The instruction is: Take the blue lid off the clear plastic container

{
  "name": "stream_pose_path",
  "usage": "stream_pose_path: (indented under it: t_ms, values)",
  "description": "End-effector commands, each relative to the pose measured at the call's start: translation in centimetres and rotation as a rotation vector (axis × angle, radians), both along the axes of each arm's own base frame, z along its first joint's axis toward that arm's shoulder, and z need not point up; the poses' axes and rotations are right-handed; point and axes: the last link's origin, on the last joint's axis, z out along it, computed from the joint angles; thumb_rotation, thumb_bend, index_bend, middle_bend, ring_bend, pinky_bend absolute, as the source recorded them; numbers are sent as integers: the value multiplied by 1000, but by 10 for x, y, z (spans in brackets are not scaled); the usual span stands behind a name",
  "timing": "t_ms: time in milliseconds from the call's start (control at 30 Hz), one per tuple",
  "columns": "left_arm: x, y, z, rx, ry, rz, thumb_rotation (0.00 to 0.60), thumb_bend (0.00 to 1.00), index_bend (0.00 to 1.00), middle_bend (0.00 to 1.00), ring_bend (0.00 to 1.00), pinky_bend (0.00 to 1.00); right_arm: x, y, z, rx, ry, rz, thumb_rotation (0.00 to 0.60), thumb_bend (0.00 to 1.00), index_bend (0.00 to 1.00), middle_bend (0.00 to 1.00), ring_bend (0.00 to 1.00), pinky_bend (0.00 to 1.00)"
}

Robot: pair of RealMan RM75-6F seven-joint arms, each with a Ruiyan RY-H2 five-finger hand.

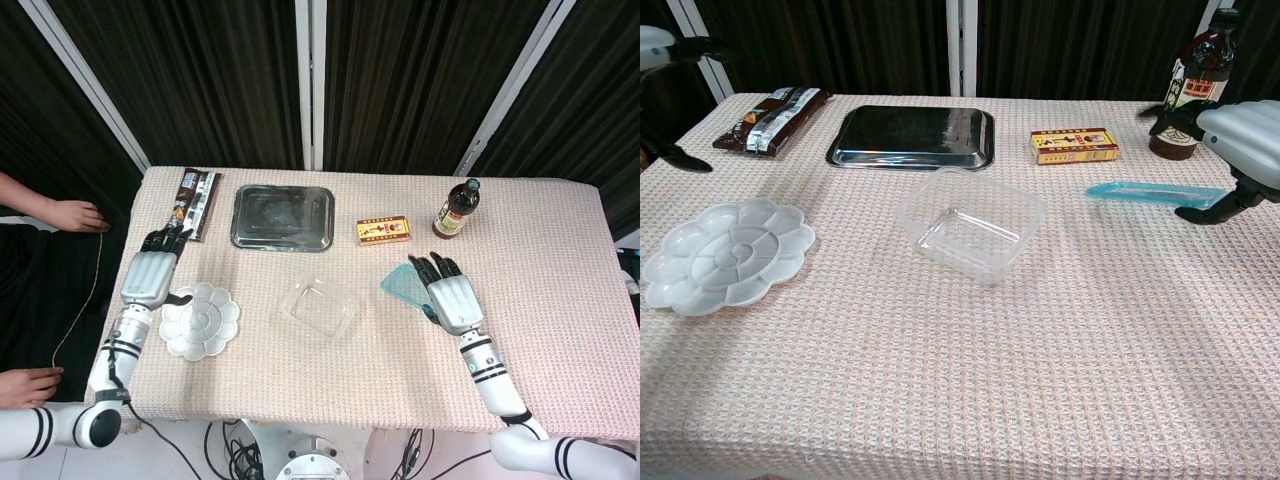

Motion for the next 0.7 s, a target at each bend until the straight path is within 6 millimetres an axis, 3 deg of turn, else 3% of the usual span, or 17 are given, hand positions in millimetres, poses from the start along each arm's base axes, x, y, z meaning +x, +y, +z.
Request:
stream_pose_path:
  t_ms: [33,167,367,700]
  values:
    - [-26,-13,21,49,28,6,600,0,0,10,0,56,-4,27,26,118,-32,-77,600,113,0,43,0,0]
    - [-49,-27,41,117,60,-4,600,0,11,22,0,48,-10,46,56,123,-74,-120,600,127,0,42,0,0]
    - [-80,-54,64,201,115,-30,600,0,58,52,0,41,-27,70,103,36,-195,-125,600,168,0,130,0,42]
    - [-95,-107,71,236,121,13,600,0,65,60,0,32,-44,115,139,-150,-253,-109,600,178,0,157,0,42]
